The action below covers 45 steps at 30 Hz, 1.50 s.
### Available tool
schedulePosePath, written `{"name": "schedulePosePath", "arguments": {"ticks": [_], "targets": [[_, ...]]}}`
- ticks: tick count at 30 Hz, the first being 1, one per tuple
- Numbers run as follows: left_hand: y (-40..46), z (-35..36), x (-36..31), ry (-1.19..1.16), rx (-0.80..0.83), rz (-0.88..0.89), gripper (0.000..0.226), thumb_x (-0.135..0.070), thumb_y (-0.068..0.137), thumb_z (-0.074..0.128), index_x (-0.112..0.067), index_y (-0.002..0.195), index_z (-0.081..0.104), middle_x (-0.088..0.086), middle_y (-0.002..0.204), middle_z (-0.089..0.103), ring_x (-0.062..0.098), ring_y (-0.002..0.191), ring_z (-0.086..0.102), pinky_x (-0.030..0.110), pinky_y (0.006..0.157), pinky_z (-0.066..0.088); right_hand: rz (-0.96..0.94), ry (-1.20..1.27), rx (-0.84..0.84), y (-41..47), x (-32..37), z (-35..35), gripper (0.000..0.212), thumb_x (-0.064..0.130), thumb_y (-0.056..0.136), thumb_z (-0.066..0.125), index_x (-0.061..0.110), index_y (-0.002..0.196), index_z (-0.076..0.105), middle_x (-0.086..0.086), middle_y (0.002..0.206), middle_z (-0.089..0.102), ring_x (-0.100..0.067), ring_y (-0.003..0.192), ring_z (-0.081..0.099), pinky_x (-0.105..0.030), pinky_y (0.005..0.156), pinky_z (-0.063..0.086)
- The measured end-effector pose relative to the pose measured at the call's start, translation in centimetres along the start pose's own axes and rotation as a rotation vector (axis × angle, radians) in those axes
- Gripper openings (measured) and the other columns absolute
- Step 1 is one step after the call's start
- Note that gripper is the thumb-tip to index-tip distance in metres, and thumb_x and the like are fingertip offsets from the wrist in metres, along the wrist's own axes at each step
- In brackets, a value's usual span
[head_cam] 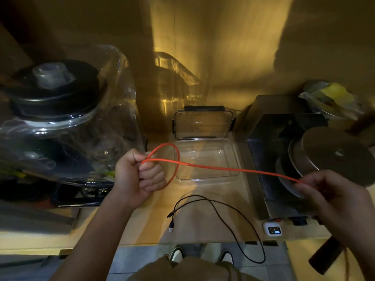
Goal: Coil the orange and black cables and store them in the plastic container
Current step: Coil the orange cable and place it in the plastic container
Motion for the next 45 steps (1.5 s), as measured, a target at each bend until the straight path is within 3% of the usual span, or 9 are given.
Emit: {"name": "schedulePosePath", "arguments": {"ticks": [5, 9, 12, 22, 31, 35, 38, 41, 45], "targets": [[0.2, -0.9, 1.7, -0.115, -0.020, -0.069, 0.027, -0.023, 0.072, 0.053, -0.017, 0.050, 0.038, -0.005, 0.041, 0.023, 0.010, 0.031, 0.023, 0.018, 0.035, 0.024, -0.034, -0.015, 0.020, -0.3, 0.7, 0.7, 0.021, 0.009, 0.081, 0.068, 0.030, 0.081, 0.064, 0.020, 0.095, 0.064, -0.004, 0.084, 0.062, -0.014, 0.070, 0.050], [0.2, -0.3, 2.1, -0.163, 0.019, -0.094, 0.024, -0.023, 0.076, 0.051, -0.016, 0.055, 0.041, -0.005, 0.043, 0.023, 0.009, 0.032, 0.022, 0.020, 0.036, 0.020, -0.071, 0.057, 0.003, -0.8, 1.2, 1.1, 0.017, 0.014, 0.084, 0.068, 0.030, 0.078, 0.065, 0.015, 0.085, 0.068, -0.008, 0.074, 0.064, -0.019, 0.063, 0.050], [0.3, 0.0, 2.2, -0.180, 0.020, -0.094, 0.026, -0.024, 0.080, 0.048, -0.015, 0.057, 0.042, -0.005, 0.044, 0.022, 0.008, 0.032, 0.021, 0.020, 0.035, 0.019, -0.100, 0.103, 0.014, -1.3, 2.1, 1.9, 0.018, 0.047, 0.089, 0.059, 0.035, 0.077, 0.065, 0.009, 0.075, 0.068, -0.009, 0.066, 0.063, -0.021, 0.056, 0.048], [0.6, 0.0, 2.8, -0.229, -0.013, -0.077, 0.039, -0.030, 0.092, 0.034, -0.015, 0.058, 0.045, -0.006, 0.046, 0.021, 0.007, 0.034, 0.020, 0.020, 0.034, 0.022, -0.103, 0.175, 0.028, -1.9, 4.2, 3.3, 0.008, 0.033, 0.086, 0.059, 0.029, 0.091, 0.064, -0.001, 0.066, 0.067, -0.011, 0.060, 0.065, -0.020, 0.053, 0.049], [0.2, -0.6, 3.2, -0.175, -0.141, -0.034, 0.036, -0.032, 0.094, 0.038, -0.017, 0.063, 0.045, -0.008, 0.040, 0.027, 0.004, 0.028, 0.029, 0.018, 0.032, 0.019, -0.136, -0.077, -0.071, -1.6, 5.2, -2.1, 0.006, 0.033, 0.088, 0.062, 0.030, 0.087, 0.067, 0.017, 0.075, 0.067, -0.001, 0.079, 0.065, -0.017, 0.068, 0.051], [0.7, 0.5, 4.6, -0.168, -0.089, -0.075, 0.036, -0.032, 0.096, 0.038, -0.016, 0.064, 0.045, -0.008, 0.040, 0.033, 0.004, 0.030, 0.026, 0.018, 0.035, 0.016, -0.128, -0.170, -0.019, -1.7, 5.4, -2.9, 0.005, 0.033, 0.078, 0.063, 0.035, 0.082, 0.066, 0.023, 0.067, 0.063, 0.001, 0.078, 0.064, -0.021, 0.067, 0.050], [1.2, 1.4, 5.2, -0.216, -0.041, -0.104, 0.038, -0.031, 0.098, 0.034, -0.015, 0.066, 0.047, -0.007, 0.045, 0.023, 0.006, 0.035, 0.019, 0.018, 0.034, 0.021, -0.086, -0.202, 0.026, -2.1, 4.9, -2.5, 0.010, 0.033, 0.081, 0.072, 0.038, 0.076, 0.065, 0.013, 0.064, 0.067, -0.003, 0.064, 0.064, -0.027, 0.053, 0.047], [1.5, 1.5, 5.5, -0.227, -0.053, -0.111, 0.039, -0.032, 0.098, 0.033, -0.016, 0.064, 0.046, -0.008, 0.046, 0.020, 0.005, 0.035, 0.017, 0.018, 0.033, 0.023, -0.085, -0.121, 0.073, -2.7, 5.9, -1.7, 0.020, 0.055, 0.078, 0.057, 0.038, 0.070, 0.064, 0.010, 0.050, 0.062, -0.006, 0.047, 0.059, -0.025, 0.052, 0.045], [1.7, 1.6, 5.4, -0.272, -0.028, -0.097, 0.040, -0.031, 0.100, 0.031, -0.015, 0.067, 0.048, -0.007, 0.044, 0.027, 0.006, 0.036, 0.020, 0.018, 0.035, 0.026, -0.055, -0.037, 0.193, -3.1, 6.7, 0.9, 0.026, 0.052, 0.087, 0.058, 0.034, 0.069, 0.062, 0.011, 0.051, 0.064, -0.008, 0.045, 0.060, -0.025, 0.046, 0.045]]}}
Point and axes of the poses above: each hand's wrist, its own y-axis towards the middle knuckle, its own z-axis out of the palm, x = y × z, the point moved 10 cm from there along y, towards the middle knuckle
